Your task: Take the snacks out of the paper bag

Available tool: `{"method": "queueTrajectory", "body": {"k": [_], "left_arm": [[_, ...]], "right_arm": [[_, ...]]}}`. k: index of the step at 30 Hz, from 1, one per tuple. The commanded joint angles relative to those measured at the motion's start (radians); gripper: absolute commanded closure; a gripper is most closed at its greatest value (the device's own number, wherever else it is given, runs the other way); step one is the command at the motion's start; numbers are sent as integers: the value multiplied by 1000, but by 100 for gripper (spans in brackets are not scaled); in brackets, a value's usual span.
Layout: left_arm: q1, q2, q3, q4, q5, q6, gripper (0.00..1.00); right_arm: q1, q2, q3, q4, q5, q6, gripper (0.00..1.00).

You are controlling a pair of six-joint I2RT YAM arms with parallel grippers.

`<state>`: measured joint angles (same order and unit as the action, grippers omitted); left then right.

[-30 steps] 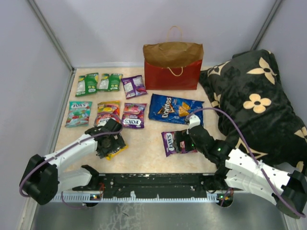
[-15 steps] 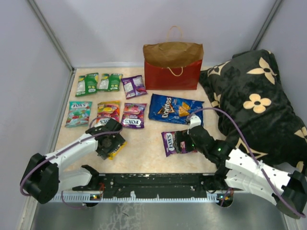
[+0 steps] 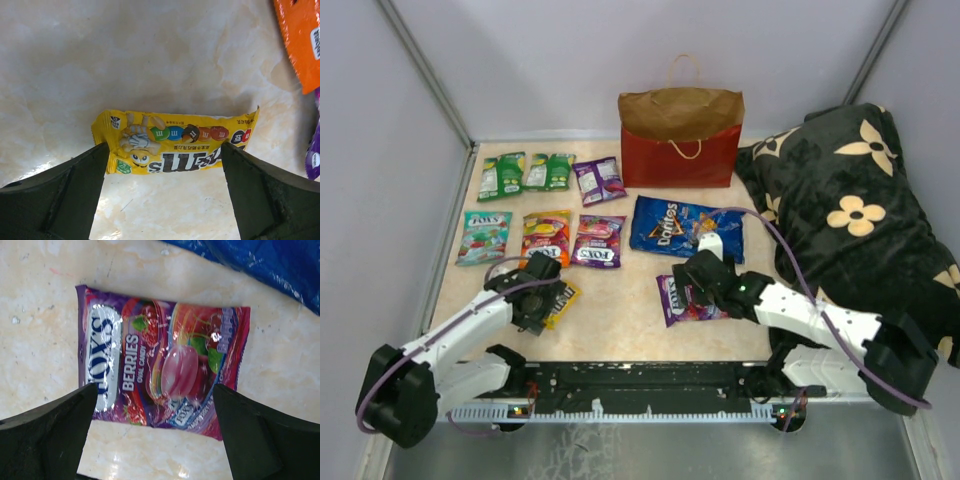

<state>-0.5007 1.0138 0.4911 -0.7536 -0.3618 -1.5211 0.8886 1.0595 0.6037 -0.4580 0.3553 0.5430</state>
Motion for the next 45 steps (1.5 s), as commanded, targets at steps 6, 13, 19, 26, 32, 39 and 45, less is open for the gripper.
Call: {"method": "queueTrajectory", "body": {"k": [6,13,19,26,32,39,45], "left_arm": [[156,155,1,131,42,109,0],[204,123,-54,134,96,100,1],[209,11,-149,134,119,68,0],[209,-13,-116,58,144,28,0],[208,22,-87,24,159,23,0],[208,-36,-116,2,190,-15,0],[208,-138,-124,-68,191,-39,0]], "right_arm": [[-22,214,78,86,2,-9,1],[-19,302,40,166,-48,18,1],[59,373,65,213,-77,69,1],[174,515,216,239,-81,170,1],[215,670,371,272,-115,285,1],[272,795,521,280,-112,370,1],[317,868,626,267,-93,401,1]]}}
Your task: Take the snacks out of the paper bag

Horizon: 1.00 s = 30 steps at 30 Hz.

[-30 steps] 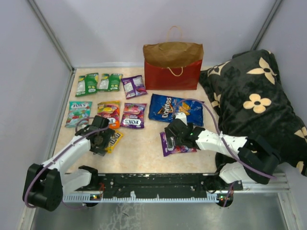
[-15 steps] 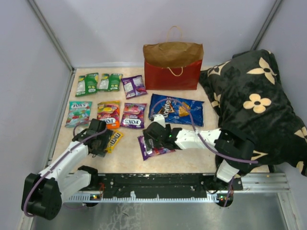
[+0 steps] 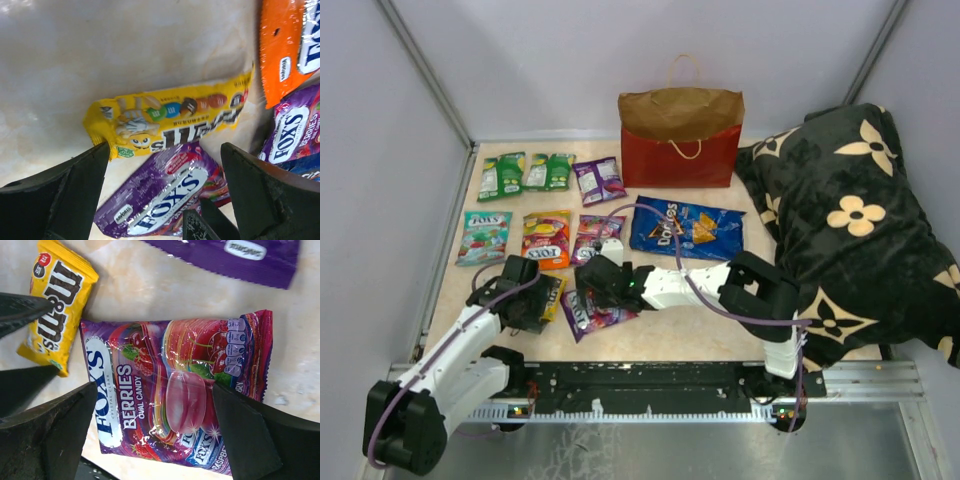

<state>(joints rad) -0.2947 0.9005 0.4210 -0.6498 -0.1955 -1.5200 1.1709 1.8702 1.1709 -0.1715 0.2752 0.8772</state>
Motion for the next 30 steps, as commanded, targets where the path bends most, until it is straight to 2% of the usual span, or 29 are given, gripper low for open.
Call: {"method": "queueTrajectory", "body": {"k": [1,7,13,22,26,30], "left_arm": [[2,-34,-51,-186,21,-38,0],[2,-50,-40,-200,9,-28,0],[2,-8,-11,-177,-24,19,0],[2,69,161,-202,-130,187,0],[2,99,230,-180,-112,300,1],[2,122,280,-199,-108,353,2]], "right_arm": [[41,67,72,-18,-11,75,1],[49,71,87,-13,20,127,1],[47,11,-15,-12,95,185,1],[16,-56,-172,13,146,270,1],[15,-103,-213,13,208,321,1],[14,-119,-244,37,228,358,1]]}}
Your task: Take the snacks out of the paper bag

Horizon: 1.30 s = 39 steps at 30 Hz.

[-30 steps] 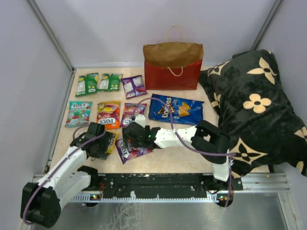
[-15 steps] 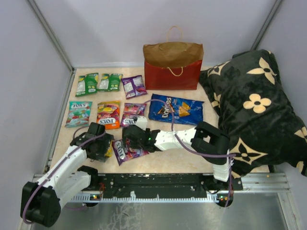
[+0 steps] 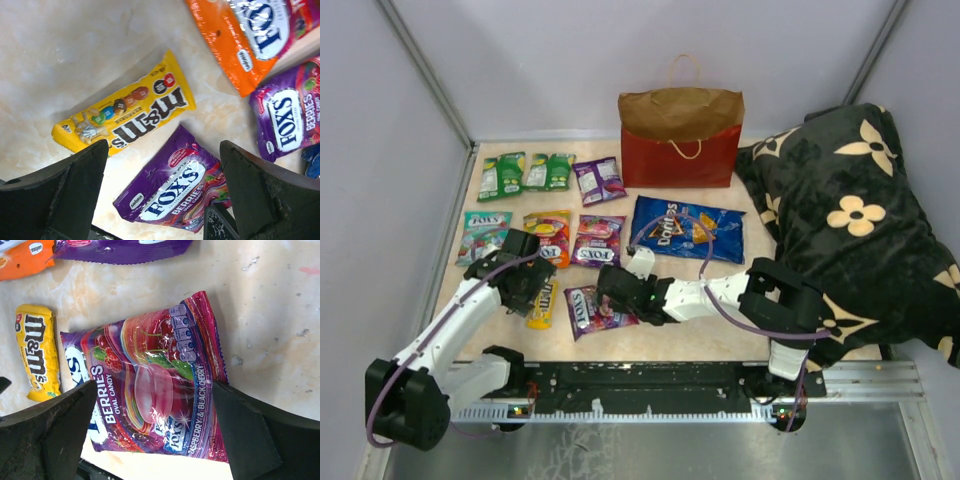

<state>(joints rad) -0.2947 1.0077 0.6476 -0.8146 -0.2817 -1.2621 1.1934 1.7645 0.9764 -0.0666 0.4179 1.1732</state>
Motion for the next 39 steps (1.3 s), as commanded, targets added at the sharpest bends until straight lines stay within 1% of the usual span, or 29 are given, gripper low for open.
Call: {"method": "queueTrajectory", "body": {"k": [1,6,9,11,14,17,21,23,27,30,32,34,39], "left_arm": [[2,12,60,-39,-25,99,2],[2,-35,54,-18,-1,123,1],[0,-54,39,7,45,154,1],[-1,-62,18,30,88,171,4],[-22,-69,-44,122,176,195,8],[-65,-54,-100,204,229,224,10],[-98,7,-133,330,331,300,21],[-109,32,-134,374,369,325,24],[-112,54,-147,447,399,373,42],[-112,67,-165,486,386,415,60],[-110,84,-172,495,364,429,67],[-109,103,-175,509,346,439,70],[-110,171,-166,544,310,457,71]], "right_arm": [[-9,-13,-53,-68,89,72,1],[-8,-16,-75,-74,105,125,1],[-9,-17,-72,-82,119,149,1],[-8,-15,-68,-82,129,164,1],[-8,-10,-75,-84,145,207,1],[-9,-9,-87,-95,162,261,1],[-8,-4,-104,-105,195,305,1],[-9,2,-99,-117,206,316,1],[-8,19,-83,-138,216,337,1],[-9,26,-84,-147,210,364,1],[-9,23,-89,-144,205,380,1],[-9,22,-89,-144,202,388,1],[-9,37,-60,-161,203,389,1]]}}
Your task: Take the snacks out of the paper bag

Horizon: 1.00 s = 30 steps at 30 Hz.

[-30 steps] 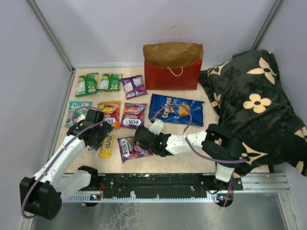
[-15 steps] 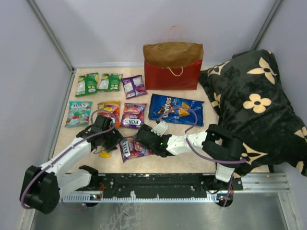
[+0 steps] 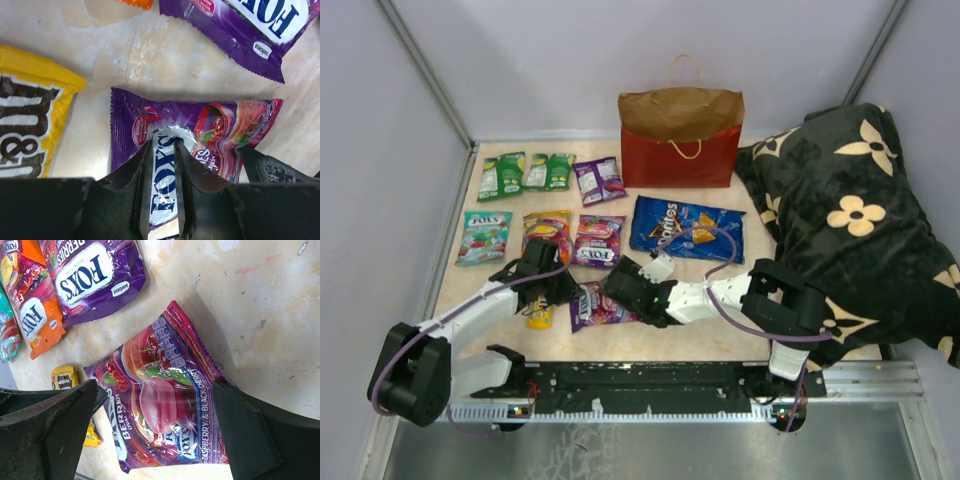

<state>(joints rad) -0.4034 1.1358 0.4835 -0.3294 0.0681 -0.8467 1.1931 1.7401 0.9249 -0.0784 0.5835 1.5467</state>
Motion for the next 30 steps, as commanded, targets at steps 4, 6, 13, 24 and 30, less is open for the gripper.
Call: {"method": "queueTrajectory", "body": {"k": [4,6,13,24,30], "left_arm": [[1,97,38,37,-96,69,71],[0,109,52,27,-136,86,71],[9,123,81,1,-181,110,70],[9,4,136,-93,-185,202,55],[10,-50,318,-151,-127,403,31]], "right_arm": [[-9,73,11,-146,29,16,1],[-7,77,15,-140,27,18,1],[-7,89,45,-139,37,6,1],[-9,-36,89,-208,124,-172,1],[-24,-204,138,-145,124,-437,1]]}}
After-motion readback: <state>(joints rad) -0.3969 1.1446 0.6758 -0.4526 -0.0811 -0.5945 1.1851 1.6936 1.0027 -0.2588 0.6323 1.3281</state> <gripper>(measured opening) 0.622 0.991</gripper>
